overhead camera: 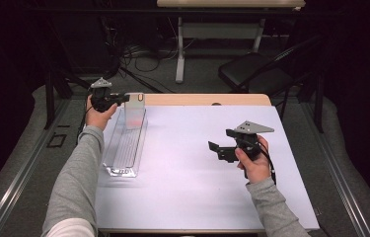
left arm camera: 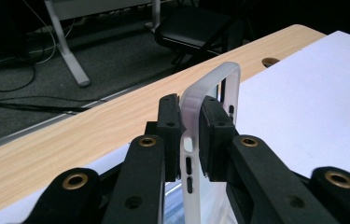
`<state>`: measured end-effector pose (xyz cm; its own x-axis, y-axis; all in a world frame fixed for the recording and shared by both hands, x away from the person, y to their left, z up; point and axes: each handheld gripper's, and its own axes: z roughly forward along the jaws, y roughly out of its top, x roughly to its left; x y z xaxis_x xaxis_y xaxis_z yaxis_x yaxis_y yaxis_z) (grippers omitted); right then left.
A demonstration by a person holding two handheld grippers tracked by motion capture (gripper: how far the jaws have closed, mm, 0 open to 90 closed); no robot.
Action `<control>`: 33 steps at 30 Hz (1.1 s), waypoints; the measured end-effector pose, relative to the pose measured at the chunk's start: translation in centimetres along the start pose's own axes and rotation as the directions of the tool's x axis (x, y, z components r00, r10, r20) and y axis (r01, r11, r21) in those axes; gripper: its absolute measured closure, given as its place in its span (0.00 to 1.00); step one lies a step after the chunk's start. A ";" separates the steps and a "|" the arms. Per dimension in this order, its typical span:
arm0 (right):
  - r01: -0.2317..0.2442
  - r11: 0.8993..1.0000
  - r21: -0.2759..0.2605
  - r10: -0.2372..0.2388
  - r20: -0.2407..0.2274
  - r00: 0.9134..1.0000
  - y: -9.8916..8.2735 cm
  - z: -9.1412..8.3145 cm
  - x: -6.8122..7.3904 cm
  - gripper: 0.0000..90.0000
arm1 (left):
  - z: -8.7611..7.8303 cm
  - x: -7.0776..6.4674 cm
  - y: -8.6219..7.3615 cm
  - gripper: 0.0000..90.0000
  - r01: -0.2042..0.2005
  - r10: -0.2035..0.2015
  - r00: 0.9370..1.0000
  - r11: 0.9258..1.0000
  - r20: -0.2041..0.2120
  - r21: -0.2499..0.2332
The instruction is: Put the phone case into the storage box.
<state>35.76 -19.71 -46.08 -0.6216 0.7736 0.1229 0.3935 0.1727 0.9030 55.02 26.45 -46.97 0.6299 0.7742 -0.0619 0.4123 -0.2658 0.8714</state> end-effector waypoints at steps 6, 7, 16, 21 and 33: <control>0.001 1.000 0.001 -0.001 -0.001 1.000 0.0 0.1 0.0 0.18 | 0.0 0.2 -0.1 0.87 -0.006 0.006 1.000 1.000 -0.023 0.012; 0.002 1.000 0.003 -0.002 -0.002 1.000 0.0 0.1 0.0 0.18 | -0.1 0.2 -0.1 0.87 -0.004 0.004 1.000 1.000 -0.024 0.014; 0.004 1.000 0.005 -0.004 -0.003 1.000 -0.1 0.2 0.0 0.18 | -0.1 0.8 -0.4 0.84 -0.003 0.004 0.998 1.000 -0.065 0.020; 0.003 1.000 0.011 -0.003 -0.004 1.000 -0.1 0.3 -0.1 0.18 | -0.1 1.1 -0.6 0.83 -0.005 0.007 0.997 1.000 -0.077 0.021; 0.004 1.000 0.011 -0.004 -0.005 1.000 -0.2 0.4 -0.2 0.18 | 0.2 1.5 -0.8 0.81 -0.003 0.005 0.995 1.000 -0.104 0.019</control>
<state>36.04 -19.68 -46.46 -0.6264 0.7700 0.1212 0.3983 0.1825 0.8989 55.75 27.76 -47.88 0.5601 0.8284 -0.0071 0.4233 -0.2788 0.8620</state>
